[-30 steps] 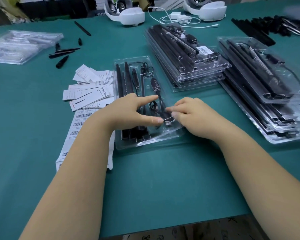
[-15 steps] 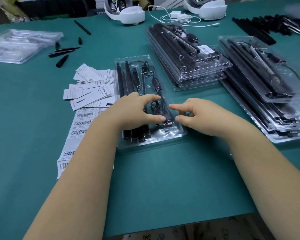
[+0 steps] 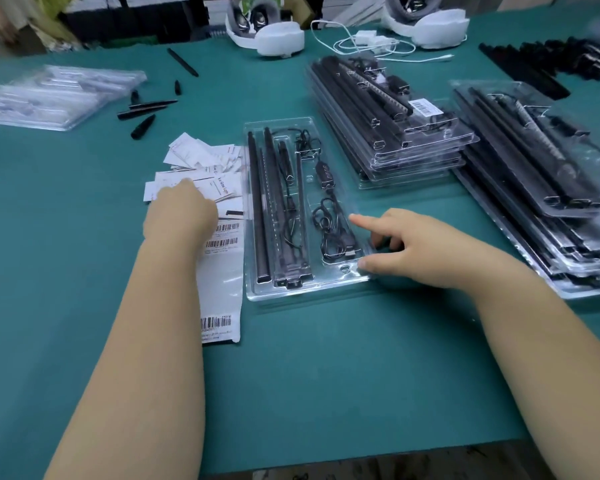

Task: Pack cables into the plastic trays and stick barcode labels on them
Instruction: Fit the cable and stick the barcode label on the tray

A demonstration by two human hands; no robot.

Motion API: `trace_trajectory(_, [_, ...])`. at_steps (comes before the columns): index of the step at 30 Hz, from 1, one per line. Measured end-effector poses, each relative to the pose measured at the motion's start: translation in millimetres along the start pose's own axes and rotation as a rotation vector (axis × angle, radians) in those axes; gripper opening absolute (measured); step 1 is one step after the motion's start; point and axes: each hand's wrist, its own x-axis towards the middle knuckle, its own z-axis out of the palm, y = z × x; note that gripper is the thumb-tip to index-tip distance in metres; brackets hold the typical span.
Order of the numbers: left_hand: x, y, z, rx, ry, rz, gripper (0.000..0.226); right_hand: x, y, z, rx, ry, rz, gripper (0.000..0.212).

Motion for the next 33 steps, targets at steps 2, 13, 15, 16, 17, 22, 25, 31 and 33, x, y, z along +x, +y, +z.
trace_trajectory(2, [4,-2,6,0.033,-0.031,-0.019,0.021,1,0,0,0.01,0.015,0.0,0.069])
trace_trajectory(13, [-14,13,-22,-0.132,0.365,0.102,0.034,-1,-3,3,0.096,0.055,-0.015,0.075])
trace_trajectory(15, [-29,27,-29,-0.357,0.349,0.186,0.036,-3,-5,3,0.118,0.096,-0.067,0.089])
trace_trajectory(16, [-37,36,-30,-0.517,0.278,0.197,0.034,-4,-7,3,0.11,0.117,-0.103,0.094])
trace_trajectory(17, [-46,46,-29,-0.672,0.164,0.183,0.031,-6,-9,2,0.092,0.133,-0.144,0.099])
trace_trajectory(22, [-73,76,-16,-0.994,-0.423,0.096,0.029,-10,-18,4,0.001,0.194,-0.289,0.087])
trace_trajectory(25, [-74,76,-7,-0.615,-0.374,0.285,0.03,-8,-19,8,-0.037,0.282,-0.285,0.052])
trace_trajectory(31, [-79,72,-10,-0.225,-0.428,0.598,0.018,-9,-19,4,0.257,0.434,-0.22,0.014])
trace_trajectory(33, [-78,71,-9,-0.13,-0.493,0.641,0.024,-8,-18,0,0.365,0.54,-0.172,0.016])
